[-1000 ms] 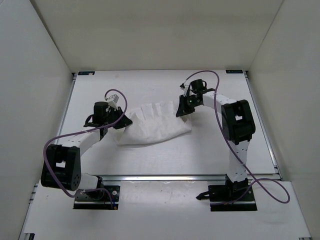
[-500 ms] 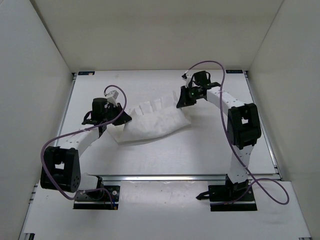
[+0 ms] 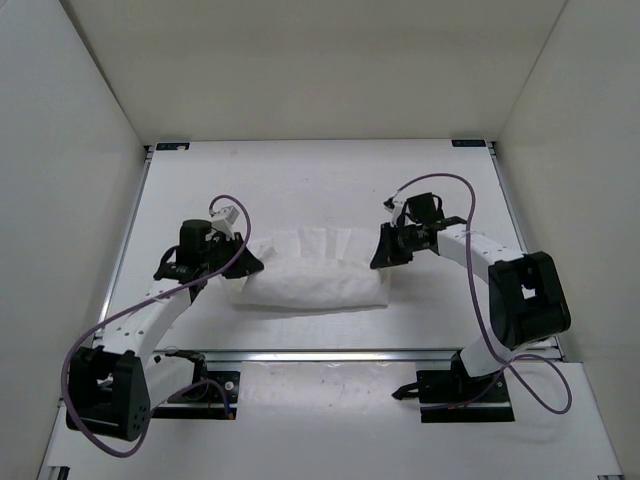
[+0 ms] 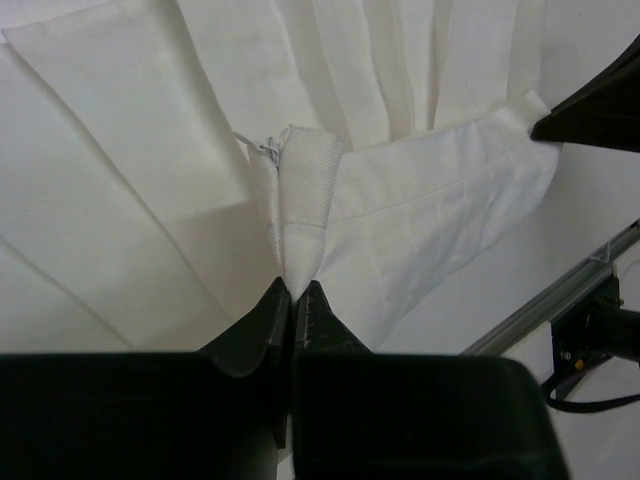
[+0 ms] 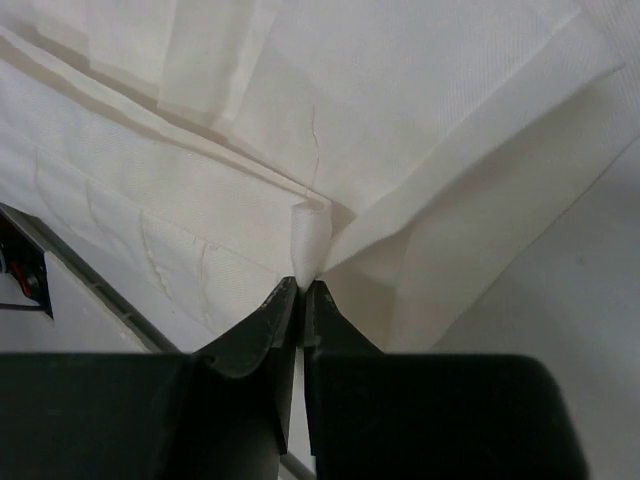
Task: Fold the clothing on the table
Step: Fold the skirt
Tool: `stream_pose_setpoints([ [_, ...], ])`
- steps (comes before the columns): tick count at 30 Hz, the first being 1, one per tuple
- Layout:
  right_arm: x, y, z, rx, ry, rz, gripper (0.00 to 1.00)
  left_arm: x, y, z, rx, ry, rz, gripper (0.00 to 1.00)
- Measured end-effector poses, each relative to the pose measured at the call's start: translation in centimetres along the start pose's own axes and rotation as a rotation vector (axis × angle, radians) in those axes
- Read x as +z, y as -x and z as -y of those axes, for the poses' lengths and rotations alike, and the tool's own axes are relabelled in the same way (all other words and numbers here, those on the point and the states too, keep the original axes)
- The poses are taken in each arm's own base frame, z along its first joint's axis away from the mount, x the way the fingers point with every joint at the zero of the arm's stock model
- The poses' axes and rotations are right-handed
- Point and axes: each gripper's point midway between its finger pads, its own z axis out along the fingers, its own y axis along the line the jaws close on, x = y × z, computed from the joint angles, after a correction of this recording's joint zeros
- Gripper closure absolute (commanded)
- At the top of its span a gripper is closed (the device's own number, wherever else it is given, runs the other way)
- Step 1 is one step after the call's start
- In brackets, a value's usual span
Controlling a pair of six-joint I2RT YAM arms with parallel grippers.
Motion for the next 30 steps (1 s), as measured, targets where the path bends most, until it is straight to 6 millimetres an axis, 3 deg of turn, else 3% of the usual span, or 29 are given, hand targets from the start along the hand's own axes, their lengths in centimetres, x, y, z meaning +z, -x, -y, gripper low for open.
stream_pose_setpoints([
  [2, -0.1, -0.7, 0.0, 0.015, 0.000, -0.007, 0.80, -0.3, -1.3, 0.4, -0.007, -0.014, -0.020, 1.00],
  [3, -0.2, -0.8, 0.0, 0.015, 0.000, -0.004, 0.78, -0.5, -2.0, 0.5, -0.010, -0.019, -0.025, 1.00],
  [6, -0.4, -0.1, -0.2, -0.005, 0.011, 0.022, 0.58, -0.9, -3.2, 0.3, -0.030, -0.015, -0.039, 1.00],
  [9, -0.6, 0.7, -0.7, -0.028, 0.029, 0.036, 0.48, -0.9, -3.4, 0.1, -0.038, -0.009, -0.048, 1.00],
  [14, -0.1, 2.1, -1.9, -0.072, 0.071, 0.056, 0.45, -0.4, -3.7, -0.2, -0.053, -0.005, -0.064, 1.00],
  [30, 2.9, 1.9, -2.8, -0.093, 0.161, -0.014, 0.46, 0.1, -4.2, -0.8, -0.062, 0.000, -0.096, 1.00],
])
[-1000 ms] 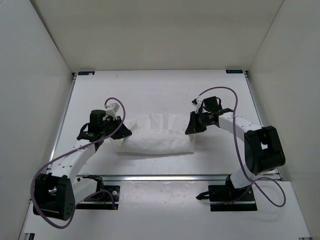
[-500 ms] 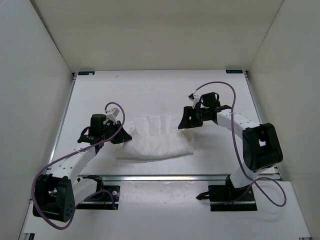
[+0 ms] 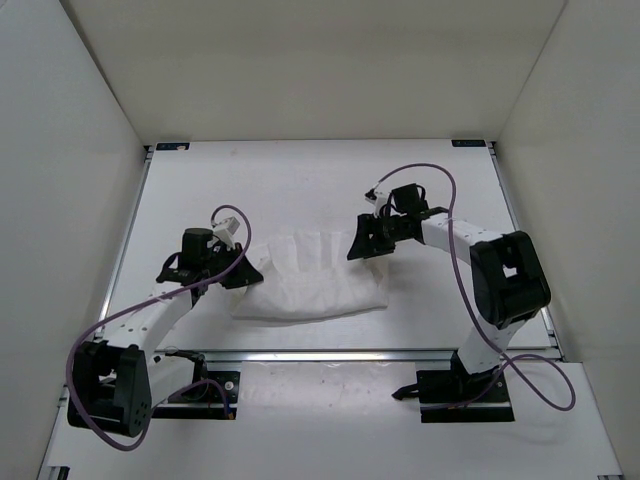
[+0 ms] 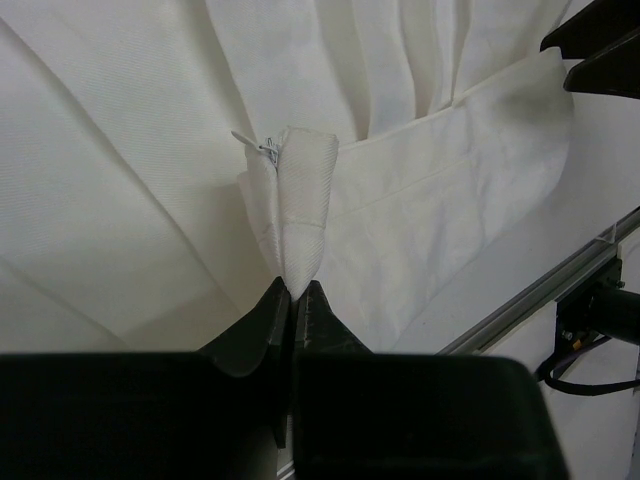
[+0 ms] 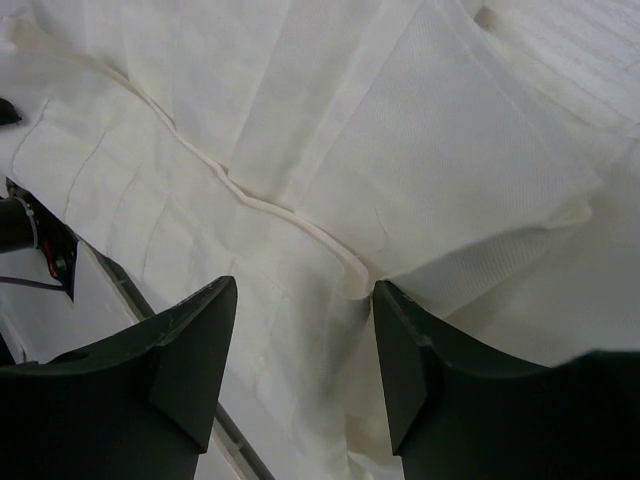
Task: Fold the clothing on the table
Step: Fold the skirt
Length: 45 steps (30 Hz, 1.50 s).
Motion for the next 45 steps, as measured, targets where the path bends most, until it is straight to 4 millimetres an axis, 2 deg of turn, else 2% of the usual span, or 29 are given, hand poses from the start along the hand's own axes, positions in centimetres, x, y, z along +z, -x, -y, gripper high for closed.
stream_pose_setpoints([
  [1, 0.1, 0.1, 0.1, 0.000, 0.000, -0.003, 0.48, 0.0, -0.1, -0.1, 0.000, 0.001, -0.004, 1.00],
  [3, 0.5, 0.2, 0.2, -0.003, -0.001, -0.015, 0.61, 0.1, -0.2, -0.2, -0.001, 0.005, -0.011, 1.00],
  [4, 0.6, 0.1, 0.3, -0.005, -0.005, -0.020, 0.73, 0.0, -0.3, -0.2, 0.000, 0.006, -0.013, 1.00],
  [5, 0.7, 0.0, 0.5, -0.006, -0.011, -0.027, 0.79, 0.0, -0.3, -0.2, 0.000, 0.006, -0.014, 1.00],
  [7, 0.8, -0.5, 0.6, -0.002, -0.022, -0.044, 0.82, 0.0, -0.3, -0.3, 0.000, 0.008, -0.015, 1.00],
  [11, 0.7, -0.9, 0.8, 0.002, -0.033, -0.058, 1.00, 0.0, -0.3, -0.3, 0.000, 0.008, -0.014, 1.00],
  [16, 0.5, -1.3, 1.2, 0.012, -0.055, -0.075, 1.00, -0.1, 0.2, -0.2, -0.001, 0.011, -0.002, 1.00],
  [19, 0.1, -1.1, 1.1, 0.017, -0.064, -0.083, 0.99, -0.3, 1.5, 0.3, 0.008, 0.005, 0.026, 1.00],
  [22, -0.6, 1.3, 0.4, -0.011, -0.065, -0.043, 1.00, -0.8, 4.1, 1.5, 0.037, -0.017, 0.088, 1.00],
  [27, -3.1, 6.8, -1.8, -0.104, -0.063, 0.091, 1.00, -1.8, 7.5, 3.0, 0.078, -0.047, 0.194, 1.00],
  [31, -4.8, 10.3, -3.3, -0.160, -0.056, 0.197, 1.00, -2.1, 9.1, 2.5, 0.066, -0.025, 0.255, 1.00],
  [35, -5.3, 13.9, -2.7, -0.163, -0.065, 0.251, 1.00, -1.6, 10.4, 1.1, 0.036, 0.031, 0.297, 1.00],
  [37, -4.6, 16.2, -1.9, -0.171, -0.067, 0.268, 1.00, -1.0, 10.5, 0.2, 0.011, 0.067, 0.301, 1.00],
  [41, -1.0, 19.9, 0.5, -0.171, -0.058, 0.248, 1.00, -0.4, 10.7, -1.3, -0.035, 0.128, 0.321, 1.00],
  [43, 1.5, 20.1, 1.6, -0.161, -0.049, 0.212, 0.96, -0.3, 10.4, -2.3, -0.061, 0.156, 0.331, 1.00],
  [45, 3.7, 19.3, 2.8, -0.141, -0.048, 0.172, 0.81, 0.0, 9.8, -3.2, -0.080, 0.188, 0.323, 1.00],
])
